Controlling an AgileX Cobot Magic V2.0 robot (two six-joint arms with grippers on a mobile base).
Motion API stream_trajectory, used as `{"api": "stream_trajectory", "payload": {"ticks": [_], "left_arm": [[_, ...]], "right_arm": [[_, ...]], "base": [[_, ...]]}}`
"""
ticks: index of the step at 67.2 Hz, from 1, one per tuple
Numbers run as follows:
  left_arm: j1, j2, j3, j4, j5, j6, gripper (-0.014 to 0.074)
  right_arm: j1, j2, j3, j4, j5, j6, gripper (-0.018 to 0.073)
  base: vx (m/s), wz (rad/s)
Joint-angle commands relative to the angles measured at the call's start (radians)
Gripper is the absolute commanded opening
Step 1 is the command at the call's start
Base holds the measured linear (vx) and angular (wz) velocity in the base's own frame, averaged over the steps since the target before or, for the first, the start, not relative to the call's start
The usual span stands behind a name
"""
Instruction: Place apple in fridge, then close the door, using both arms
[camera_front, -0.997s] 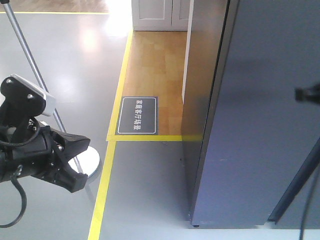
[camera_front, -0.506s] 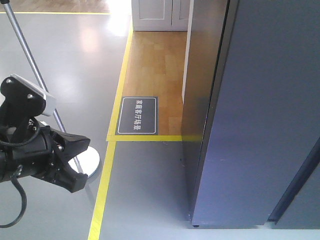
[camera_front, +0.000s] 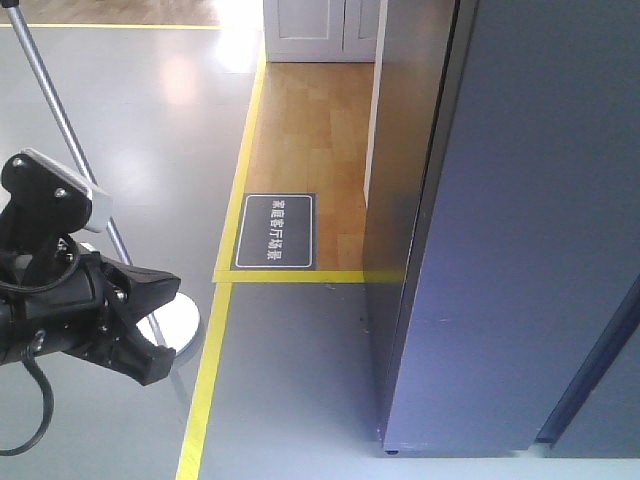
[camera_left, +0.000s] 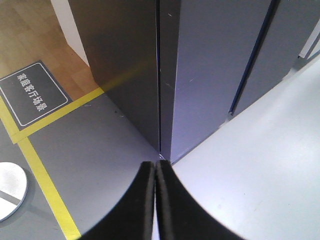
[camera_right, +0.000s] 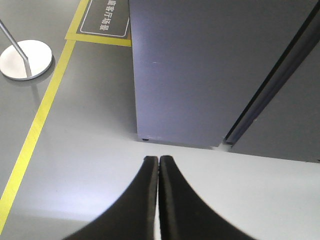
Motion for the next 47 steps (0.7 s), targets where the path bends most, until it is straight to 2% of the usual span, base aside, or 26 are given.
{"api": "stream_trajectory", "payload": {"ticks": [1, 36, 47], "left_arm": [[0.001, -0.016, -0.024, -0.013, -0.065, -0.006, -0.0006], [0.003, -0.028, -0.018, -0.012, -0.068, -0.006, -0.0006], [0.077, -0.125, 0.029, -0.008, -0.073, -0.006, -0.0006]], "right_arm": [[0.000, 0.007, -0.023, 0.006, -0.047, -0.003, -0.0003], [0.000, 0.007, -0.023, 0.006, -0.047, -0.004, -0.0003], [-0.001, 0.007, -0.023, 0.003, -0.047, -0.004, -0.0003]], "base": [[0.00, 0.00], [0.00, 0.00], [0.00, 0.00]]}}
